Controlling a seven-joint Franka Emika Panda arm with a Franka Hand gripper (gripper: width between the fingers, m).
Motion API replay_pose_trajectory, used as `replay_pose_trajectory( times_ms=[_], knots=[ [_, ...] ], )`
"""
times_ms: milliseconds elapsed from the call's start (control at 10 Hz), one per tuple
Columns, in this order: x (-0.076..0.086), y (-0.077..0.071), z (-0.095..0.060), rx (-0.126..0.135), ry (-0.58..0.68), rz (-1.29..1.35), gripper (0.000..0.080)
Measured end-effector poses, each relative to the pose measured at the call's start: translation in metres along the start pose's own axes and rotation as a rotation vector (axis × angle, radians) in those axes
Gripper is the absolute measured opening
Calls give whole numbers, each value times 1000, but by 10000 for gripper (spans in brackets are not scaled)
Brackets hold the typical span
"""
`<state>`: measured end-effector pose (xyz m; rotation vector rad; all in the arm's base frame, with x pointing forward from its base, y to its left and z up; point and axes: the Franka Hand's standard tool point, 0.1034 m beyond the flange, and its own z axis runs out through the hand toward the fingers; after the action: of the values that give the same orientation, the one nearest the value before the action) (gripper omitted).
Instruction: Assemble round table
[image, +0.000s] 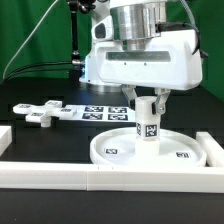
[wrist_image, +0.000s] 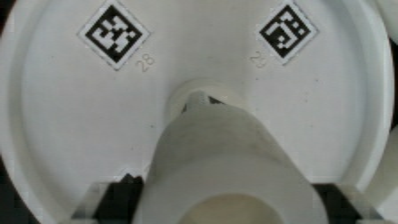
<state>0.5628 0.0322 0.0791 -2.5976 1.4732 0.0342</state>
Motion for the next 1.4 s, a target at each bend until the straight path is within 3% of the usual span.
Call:
replay_pose_trajectory(
  times_ms=[500,600,900,1400],
  knots=[
    [-7,-2,1,6,-21,242,407],
    [-7,-2,1,7,-20,208,575],
    [-11,-9,-4,-4,-33,-21,645],
    [-11,-8,-3,-4,-32,-470,649]
  ],
)
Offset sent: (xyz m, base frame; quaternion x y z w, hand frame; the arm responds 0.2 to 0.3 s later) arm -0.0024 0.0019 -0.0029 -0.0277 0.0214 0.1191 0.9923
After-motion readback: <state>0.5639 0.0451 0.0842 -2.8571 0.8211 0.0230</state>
